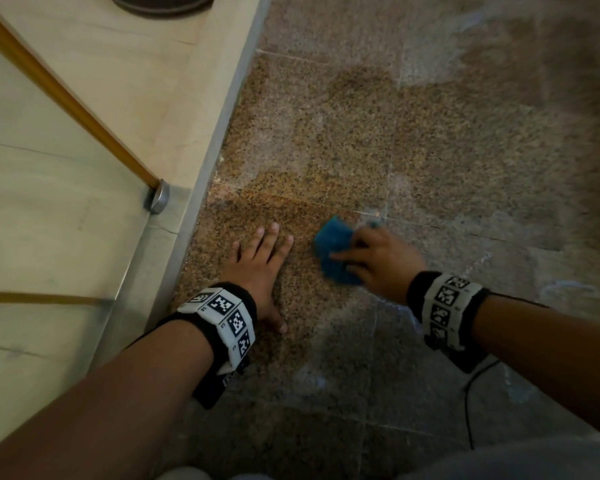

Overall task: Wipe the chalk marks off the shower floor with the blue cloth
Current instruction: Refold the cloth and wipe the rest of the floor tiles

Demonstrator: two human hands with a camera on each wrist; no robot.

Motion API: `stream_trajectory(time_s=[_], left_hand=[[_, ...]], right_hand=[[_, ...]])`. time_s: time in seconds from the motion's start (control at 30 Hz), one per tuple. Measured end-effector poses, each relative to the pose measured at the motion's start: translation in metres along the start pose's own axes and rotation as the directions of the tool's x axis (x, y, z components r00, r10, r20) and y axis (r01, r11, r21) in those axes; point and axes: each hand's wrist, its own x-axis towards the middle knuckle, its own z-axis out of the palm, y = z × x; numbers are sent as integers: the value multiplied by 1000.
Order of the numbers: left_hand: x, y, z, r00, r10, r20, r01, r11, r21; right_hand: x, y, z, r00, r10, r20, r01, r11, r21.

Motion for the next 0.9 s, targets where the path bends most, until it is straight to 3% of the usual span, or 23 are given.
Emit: stream_trajectory(time_s=[0.07,0.13,0.23,0.33,0.4,0.47,0.57,0.67,0.77,0.83,0.9], left_hand=[[0,0,0,1000,2,-2,-2,1000,0],[1,-1,1,1000,4,1,-4,1000,1],[0,-1,2,1000,6,-2,-6,1000,-2],[-1,-1,1,1000,8,-1,-8,1000,-5],[-2,0,0,1000,7,-2,-7,1000,-7],[-2,-1,0,1000,9,-2,-9,1000,-7],[-2,-1,0,1000,10,-3,-10,1000,-9],[-1,-1,1,1000,13,-2,-13,1000,-17],[-2,-2,1,1000,17,-5,-17,1000,-25],[-2,-3,1,1000,19,-5,-19,999,-30],[-1,-3,1,1000,19,-6,-19,999,-31]], right_hand=[[4,15,-4,975,221,-35,-219,974,63],[4,12,-5,968,252,-3,-252,968,15],[-2,-8,2,992,96,84,-98,995,24],[-5,-14,4,971,-95,219,110,992,-58],[2,-6,0,971,-108,215,128,988,-82],[9,3,-3,990,-21,141,33,996,-78],[14,-1,2,979,126,161,-119,991,-53],[6,-19,12,980,46,191,-37,998,-50],[9,-2,0,979,50,196,-12,981,-192],[18,18,-12,975,197,98,-185,975,-120],[22,24,-18,950,295,104,-287,954,-85]])
